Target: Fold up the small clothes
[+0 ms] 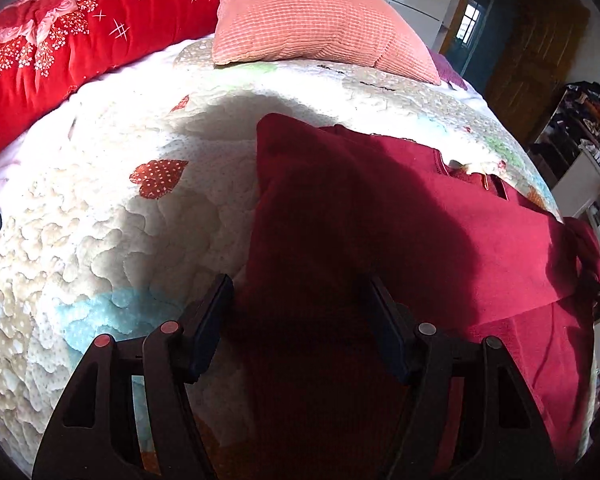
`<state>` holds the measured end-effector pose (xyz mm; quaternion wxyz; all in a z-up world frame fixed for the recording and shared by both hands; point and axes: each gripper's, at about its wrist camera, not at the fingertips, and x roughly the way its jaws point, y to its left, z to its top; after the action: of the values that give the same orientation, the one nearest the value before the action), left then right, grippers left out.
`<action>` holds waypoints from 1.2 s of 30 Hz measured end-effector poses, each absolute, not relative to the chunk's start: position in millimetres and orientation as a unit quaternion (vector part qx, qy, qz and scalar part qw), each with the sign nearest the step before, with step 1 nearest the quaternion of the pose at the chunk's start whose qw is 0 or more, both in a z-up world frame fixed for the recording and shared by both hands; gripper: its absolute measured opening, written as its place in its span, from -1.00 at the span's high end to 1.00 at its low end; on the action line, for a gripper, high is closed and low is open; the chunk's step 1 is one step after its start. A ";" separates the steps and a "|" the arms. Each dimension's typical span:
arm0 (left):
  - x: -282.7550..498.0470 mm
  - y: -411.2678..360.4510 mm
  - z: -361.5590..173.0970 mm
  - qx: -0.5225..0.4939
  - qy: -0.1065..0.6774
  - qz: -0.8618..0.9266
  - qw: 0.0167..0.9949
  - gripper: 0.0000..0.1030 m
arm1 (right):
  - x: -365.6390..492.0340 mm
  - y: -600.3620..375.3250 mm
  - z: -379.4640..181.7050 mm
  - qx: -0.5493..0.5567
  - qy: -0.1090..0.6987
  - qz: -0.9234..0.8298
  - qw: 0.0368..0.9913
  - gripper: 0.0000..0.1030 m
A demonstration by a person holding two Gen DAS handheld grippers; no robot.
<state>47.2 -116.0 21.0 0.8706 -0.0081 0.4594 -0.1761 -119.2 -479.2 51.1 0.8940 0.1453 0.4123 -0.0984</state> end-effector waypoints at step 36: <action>-18.4 -171.6 31.0 0.035 0.457 -0.224 0.860 -0.32 | -216.6 -678.5 64.1 0.235 0.391 -0.289 0.842 -0.06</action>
<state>-18.4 -171.6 31.0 0.8601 0.0347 0.4571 -0.2237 -216.6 -678.5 64.1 0.8417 0.2351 0.3911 -0.2887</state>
